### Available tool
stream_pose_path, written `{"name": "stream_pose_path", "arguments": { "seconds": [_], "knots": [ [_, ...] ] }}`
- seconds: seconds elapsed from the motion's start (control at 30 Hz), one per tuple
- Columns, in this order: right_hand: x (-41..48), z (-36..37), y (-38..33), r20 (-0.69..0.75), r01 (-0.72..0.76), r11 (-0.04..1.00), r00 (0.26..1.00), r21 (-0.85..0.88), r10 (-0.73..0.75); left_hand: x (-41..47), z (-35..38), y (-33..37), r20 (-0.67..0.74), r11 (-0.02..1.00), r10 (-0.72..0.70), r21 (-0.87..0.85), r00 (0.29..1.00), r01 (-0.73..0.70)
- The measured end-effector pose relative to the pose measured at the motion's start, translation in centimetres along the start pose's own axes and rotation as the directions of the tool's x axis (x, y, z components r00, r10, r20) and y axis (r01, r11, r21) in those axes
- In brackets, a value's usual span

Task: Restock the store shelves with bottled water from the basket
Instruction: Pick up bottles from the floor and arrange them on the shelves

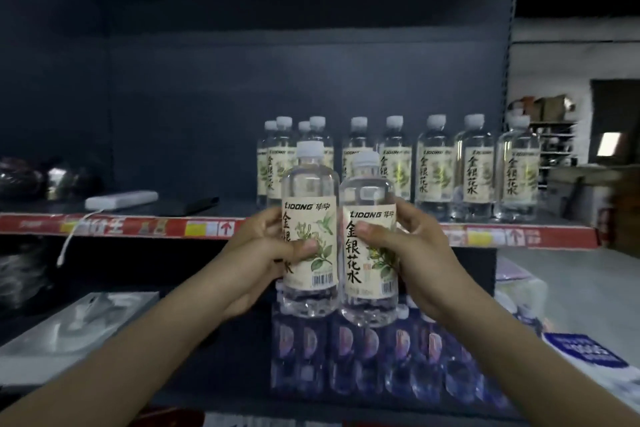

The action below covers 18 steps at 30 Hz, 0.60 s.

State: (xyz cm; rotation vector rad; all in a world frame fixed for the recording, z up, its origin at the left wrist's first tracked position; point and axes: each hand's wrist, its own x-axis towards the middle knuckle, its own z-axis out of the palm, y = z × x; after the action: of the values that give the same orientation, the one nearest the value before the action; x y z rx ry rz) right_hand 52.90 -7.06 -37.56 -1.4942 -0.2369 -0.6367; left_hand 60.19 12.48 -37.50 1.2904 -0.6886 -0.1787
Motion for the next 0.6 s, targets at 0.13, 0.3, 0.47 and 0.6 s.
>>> {"name": "stream_pose_path", "arguments": {
  "seconds": [0.13,0.3,0.47,0.6],
  "knots": [
    [4.7,-1.9,-0.8,-0.092,0.059,0.998,0.994,-0.031,-0.061,6.0,2.2,0.9,0.008,0.999,0.054,0.007,0.999,-0.054],
    [9.2,-4.0,-1.2,-0.148,0.091,0.996,0.985,-0.014,-0.092,11.7,4.2,1.3,0.0,0.997,0.078,-0.005,0.997,-0.078],
    [12.1,-4.9,-0.4,-0.176,0.073,0.997,0.982,0.006,-0.071,15.2,5.3,0.7,0.003,0.994,0.111,0.01,0.994,-0.111],
    [13.4,-5.5,0.5,-0.21,0.097,0.995,0.973,0.013,-0.092,16.9,5.5,-1.1,-0.007,0.991,0.123,0.059,0.992,-0.122]
  ]
}}
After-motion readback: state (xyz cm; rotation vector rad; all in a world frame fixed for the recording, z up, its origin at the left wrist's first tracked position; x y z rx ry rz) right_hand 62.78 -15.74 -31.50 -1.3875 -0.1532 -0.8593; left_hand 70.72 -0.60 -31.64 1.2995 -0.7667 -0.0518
